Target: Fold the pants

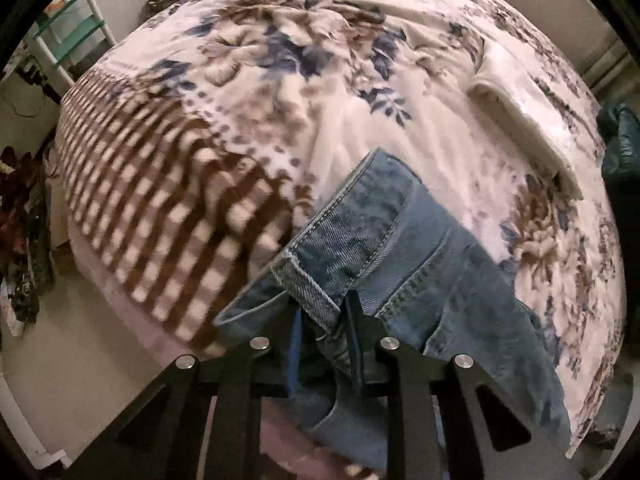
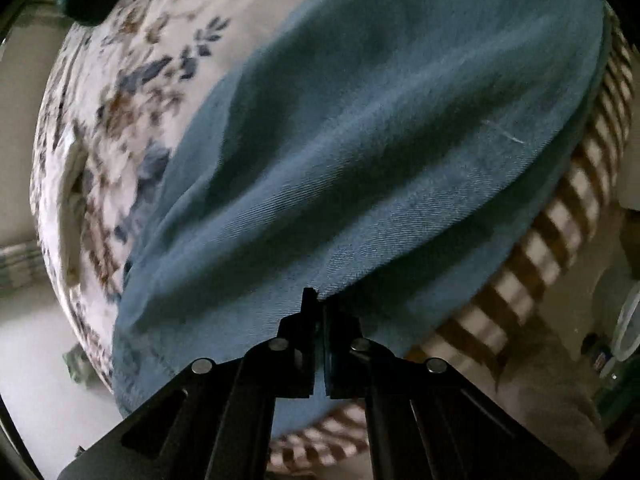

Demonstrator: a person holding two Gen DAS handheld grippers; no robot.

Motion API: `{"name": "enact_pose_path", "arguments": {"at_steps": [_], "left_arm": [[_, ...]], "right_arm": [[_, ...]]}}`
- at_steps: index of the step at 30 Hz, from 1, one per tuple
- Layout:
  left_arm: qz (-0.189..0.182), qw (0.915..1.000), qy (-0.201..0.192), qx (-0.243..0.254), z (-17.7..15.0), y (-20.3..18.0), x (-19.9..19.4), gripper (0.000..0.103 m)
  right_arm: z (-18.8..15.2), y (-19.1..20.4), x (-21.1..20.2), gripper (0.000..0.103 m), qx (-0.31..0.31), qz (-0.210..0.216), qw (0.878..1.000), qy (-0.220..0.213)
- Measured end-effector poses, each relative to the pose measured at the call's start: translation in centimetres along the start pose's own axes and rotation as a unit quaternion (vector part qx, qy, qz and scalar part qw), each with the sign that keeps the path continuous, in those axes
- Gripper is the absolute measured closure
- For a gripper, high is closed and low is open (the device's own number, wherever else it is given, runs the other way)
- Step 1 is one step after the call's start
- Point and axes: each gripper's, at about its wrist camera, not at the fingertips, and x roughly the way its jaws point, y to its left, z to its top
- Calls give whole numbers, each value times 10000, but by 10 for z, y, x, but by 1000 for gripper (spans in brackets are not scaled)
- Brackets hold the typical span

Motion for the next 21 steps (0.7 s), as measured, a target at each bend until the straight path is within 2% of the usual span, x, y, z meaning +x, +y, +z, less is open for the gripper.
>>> {"name": "enact_pose_path", "arguments": {"at_steps": [4, 7, 13, 16, 18, 19, 20, 21], "left_arm": [[135, 9996, 232, 23, -14, 16, 3, 86], [378, 9981, 464, 138, -39, 22, 11, 86], [607, 9959, 627, 240, -47, 25, 28, 84], [595, 9953, 725, 223, -47, 23, 18, 78], [653, 9943, 721, 429, -51, 11, 4, 67], [585, 9935, 716, 659, -56, -2, -4, 62], [563, 9916, 719, 915, -62, -16, -9, 44], [595, 9882, 725, 1209, -70, -34, -13, 22]], "right_arm": [[-6, -7, -18, 100, -285, -133, 9992, 241], [-13, -36, -25, 100, -368, -268, 9982, 387], [-8, -45, 9, 100, -371, -406, 9962, 673], [-2, -52, 18, 92, -303, -287, 9949, 920], [2, -55, 16, 91, -281, -82, 9935, 1098], [6, -57, 11, 85, -234, 62, 9938, 1084], [10, -63, 0, 72, -208, 111, 9945, 1022], [15, -71, -12, 68, -144, 118, 9958, 895]]}}
